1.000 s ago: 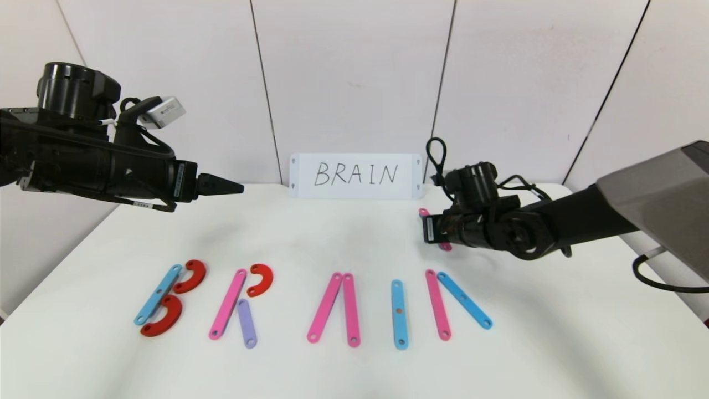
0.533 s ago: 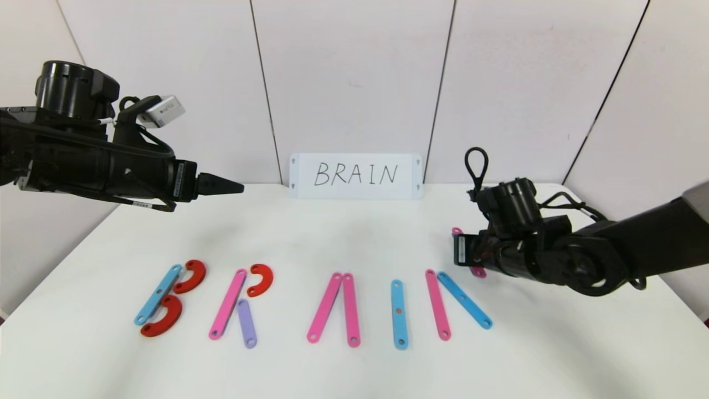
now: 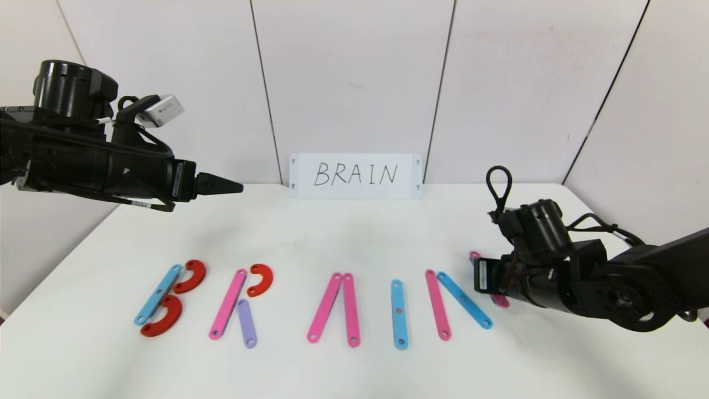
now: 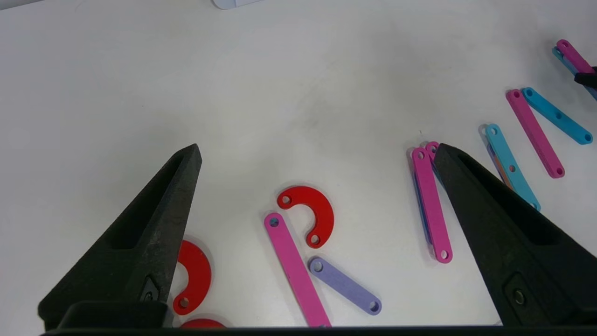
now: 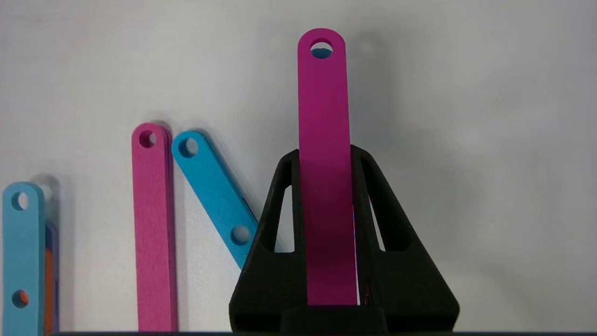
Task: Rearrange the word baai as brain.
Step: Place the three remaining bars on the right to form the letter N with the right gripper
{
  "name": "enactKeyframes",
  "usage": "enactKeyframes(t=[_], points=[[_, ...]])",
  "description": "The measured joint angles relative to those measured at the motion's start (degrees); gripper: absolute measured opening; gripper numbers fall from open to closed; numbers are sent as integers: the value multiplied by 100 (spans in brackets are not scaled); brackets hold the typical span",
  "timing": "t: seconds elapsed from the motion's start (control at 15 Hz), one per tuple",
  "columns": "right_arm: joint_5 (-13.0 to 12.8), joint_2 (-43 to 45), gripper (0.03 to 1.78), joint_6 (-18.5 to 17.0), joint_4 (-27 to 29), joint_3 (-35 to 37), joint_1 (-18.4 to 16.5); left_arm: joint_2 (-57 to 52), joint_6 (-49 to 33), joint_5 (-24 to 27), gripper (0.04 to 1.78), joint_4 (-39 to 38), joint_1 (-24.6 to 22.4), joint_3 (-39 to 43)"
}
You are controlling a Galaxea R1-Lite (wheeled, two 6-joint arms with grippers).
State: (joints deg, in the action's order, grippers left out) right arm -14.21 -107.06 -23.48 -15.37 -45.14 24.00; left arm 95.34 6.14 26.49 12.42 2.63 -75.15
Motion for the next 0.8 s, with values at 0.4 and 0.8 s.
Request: enactKeyframes(t=[0.4,0.8], points=[[13,-22,31,-124,-221,267,38,-11,-2,0,174,-2,17,10],[13,-90,31,-227,-223,350,41,-13,-2,-1,174,0,26,10]])
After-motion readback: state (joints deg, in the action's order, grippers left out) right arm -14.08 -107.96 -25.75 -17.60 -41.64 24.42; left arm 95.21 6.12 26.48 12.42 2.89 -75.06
